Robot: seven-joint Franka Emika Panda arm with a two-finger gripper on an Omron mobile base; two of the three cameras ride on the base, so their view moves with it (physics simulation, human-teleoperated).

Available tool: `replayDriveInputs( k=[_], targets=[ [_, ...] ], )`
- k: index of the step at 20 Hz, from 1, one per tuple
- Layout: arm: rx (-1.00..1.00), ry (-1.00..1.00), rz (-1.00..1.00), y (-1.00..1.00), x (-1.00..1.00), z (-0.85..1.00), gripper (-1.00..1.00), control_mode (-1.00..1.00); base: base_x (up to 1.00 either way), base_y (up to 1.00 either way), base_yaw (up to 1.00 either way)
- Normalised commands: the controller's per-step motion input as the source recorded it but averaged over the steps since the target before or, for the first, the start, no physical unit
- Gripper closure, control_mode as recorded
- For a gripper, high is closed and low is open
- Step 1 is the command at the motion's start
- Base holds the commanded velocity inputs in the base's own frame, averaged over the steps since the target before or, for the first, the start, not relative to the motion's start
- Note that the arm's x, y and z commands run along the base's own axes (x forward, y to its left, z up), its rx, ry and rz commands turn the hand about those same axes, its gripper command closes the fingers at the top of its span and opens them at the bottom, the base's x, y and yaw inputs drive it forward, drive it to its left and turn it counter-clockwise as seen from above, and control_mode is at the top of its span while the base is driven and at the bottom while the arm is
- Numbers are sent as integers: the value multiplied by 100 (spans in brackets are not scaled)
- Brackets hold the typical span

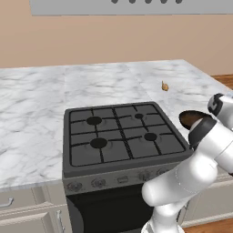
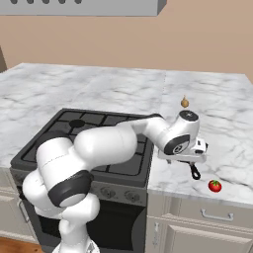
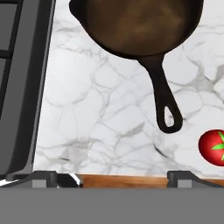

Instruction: Place the pan on the front right burner on the stove. Then place the tomato and the onion in the pan and turn on the front right burner.

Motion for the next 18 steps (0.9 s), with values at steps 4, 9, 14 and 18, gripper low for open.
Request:
replayDriveInputs(
  k=[4,9,14,18],
  targets=[
    [0,0,0,0,7,-12,-100,-100,0,0,0],
    [0,0,0,-5,15,-7,-100,-100,0,0,0],
    [0,0,2,-10,18,-8,-100,-100,0,0,0],
    [0,0,5,-19,21,-10,-100,-100,0,0,0]
  ],
)
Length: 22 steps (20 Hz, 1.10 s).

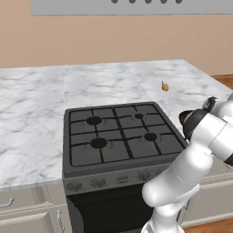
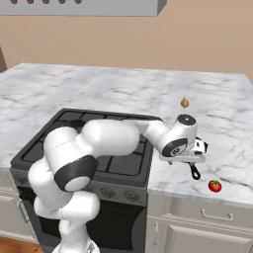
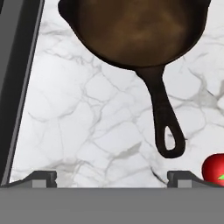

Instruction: Place the pan on the front right burner on the stove. Then place the tomato and the onion in the pan and turn on the front right burner.

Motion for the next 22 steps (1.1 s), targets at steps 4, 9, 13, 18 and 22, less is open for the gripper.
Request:
replayDriveInputs(
  k=[4,9,13,18,22],
  targets=[
    [0,0,7,-25,19,-11,-100,-100,0,0,0],
    [0,0,7,-18,15,-14,-100,-100,0,0,0],
    [0,0,1,-1,9,-12,-100,-100,0,0,0],
    [-1,0,0,0,6,-12,-100,-100,0,0,0],
    [-3,0,0,0,10,-16,-100,-100,0,0,0]
  ],
)
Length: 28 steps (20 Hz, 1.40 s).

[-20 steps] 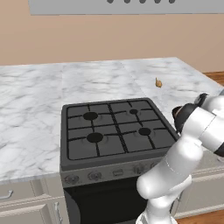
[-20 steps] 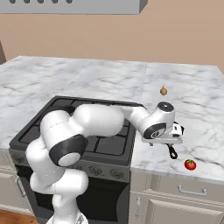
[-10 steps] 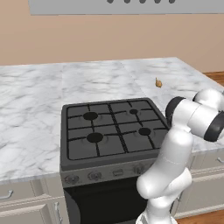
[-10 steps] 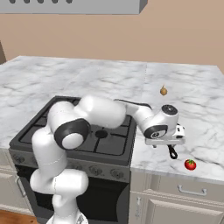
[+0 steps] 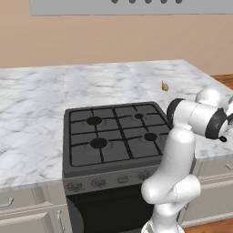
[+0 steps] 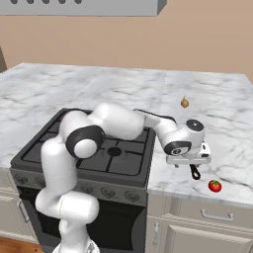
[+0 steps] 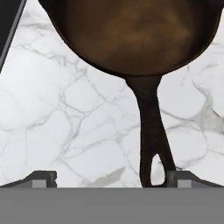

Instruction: Place the pan on the front right burner on the stove. Then place the tomato and the onion in the pan and turn on the front right burner.

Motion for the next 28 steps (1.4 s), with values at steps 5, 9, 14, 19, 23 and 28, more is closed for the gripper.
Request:
replayDriveInputs(
  k=[5,9,14,19,23,28],
  targets=[
    [-4,0,0,0,16,-18,-100,-100,0,0,0],
    [-3,0,0,0,18,-18,-100,-100,0,0,0],
    [-3,0,0,0,17,-18,-100,-100,0,0,0],
    [-1,0,0,0,16,-15,-100,-100,0,0,0],
    [0,0,1,-14,23,-13,-100,-100,0,0,0],
    [0,-1,2,-25,22,-12,-100,-100,0,0,0]
  ],
)
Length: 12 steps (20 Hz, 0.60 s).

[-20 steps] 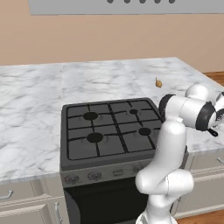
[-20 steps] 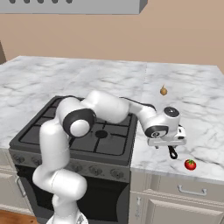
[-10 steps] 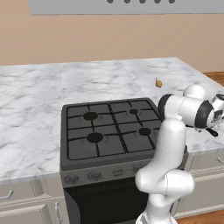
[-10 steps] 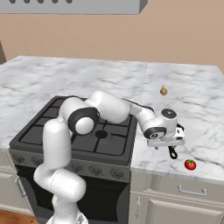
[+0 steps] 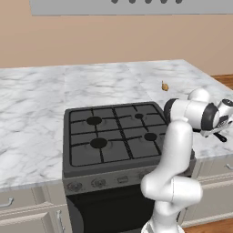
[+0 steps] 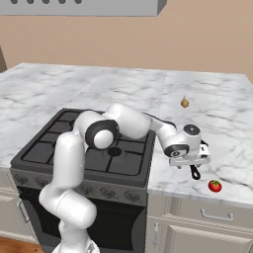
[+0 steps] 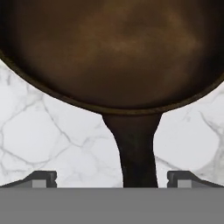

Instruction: Place the pan on the front right burner on the stove. Then place the tomato and the onion in the pan and turn on the front right burner.

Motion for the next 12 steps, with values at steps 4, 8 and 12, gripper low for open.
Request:
replayDriveInputs(
  k=[4,8,12],
  targets=[
    [0,0,2,-27,24,-12,-100,-100,0,0,0],
    [0,0,2,-18,19,-16,-100,-100,0,0,0],
    [-5,0,1,0,9,-16,100,-100,0,0,0]
  ],
)
